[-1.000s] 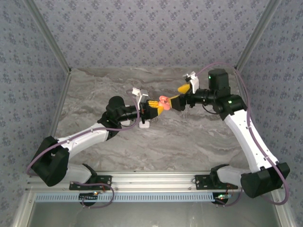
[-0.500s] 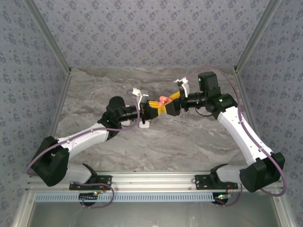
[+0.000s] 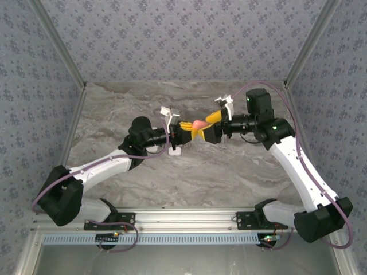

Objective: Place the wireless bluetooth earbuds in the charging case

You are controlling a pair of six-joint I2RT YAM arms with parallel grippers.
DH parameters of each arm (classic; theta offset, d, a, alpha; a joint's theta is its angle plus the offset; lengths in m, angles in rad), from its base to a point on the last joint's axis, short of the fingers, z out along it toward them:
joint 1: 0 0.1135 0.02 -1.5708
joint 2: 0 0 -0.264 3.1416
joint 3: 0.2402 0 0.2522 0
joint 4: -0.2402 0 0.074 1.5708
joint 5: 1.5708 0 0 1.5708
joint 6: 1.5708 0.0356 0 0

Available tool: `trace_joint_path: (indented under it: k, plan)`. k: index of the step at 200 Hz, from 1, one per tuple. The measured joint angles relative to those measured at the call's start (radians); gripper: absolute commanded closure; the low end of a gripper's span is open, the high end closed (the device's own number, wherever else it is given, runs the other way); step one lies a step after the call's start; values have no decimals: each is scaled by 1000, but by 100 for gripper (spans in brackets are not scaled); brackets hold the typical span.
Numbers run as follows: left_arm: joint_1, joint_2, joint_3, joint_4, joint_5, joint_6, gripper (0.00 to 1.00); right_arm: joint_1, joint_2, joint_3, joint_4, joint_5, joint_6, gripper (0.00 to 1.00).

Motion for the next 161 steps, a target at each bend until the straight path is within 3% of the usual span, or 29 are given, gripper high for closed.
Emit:
trace_joint_path:
  k: [35,67,106,132,161]
  plan:
    - [0,0,0,-5,-11,0,100,2,-2,-10,-7,27,0,0]
    - [0,-4,0,-40,-40,1,100,-11,-3,-10,-6,140,24,0]
    - [8,-10,19,-167,-108,6,100,-137,-33,-36,10,301,126,0]
    - [62,-2,28,-242,-144,-37,100,-202,-56,-101,14,383,184,0]
    - [154,65,37,-309,-174,-106,100,-208,-57,-162,8,438,222,0]
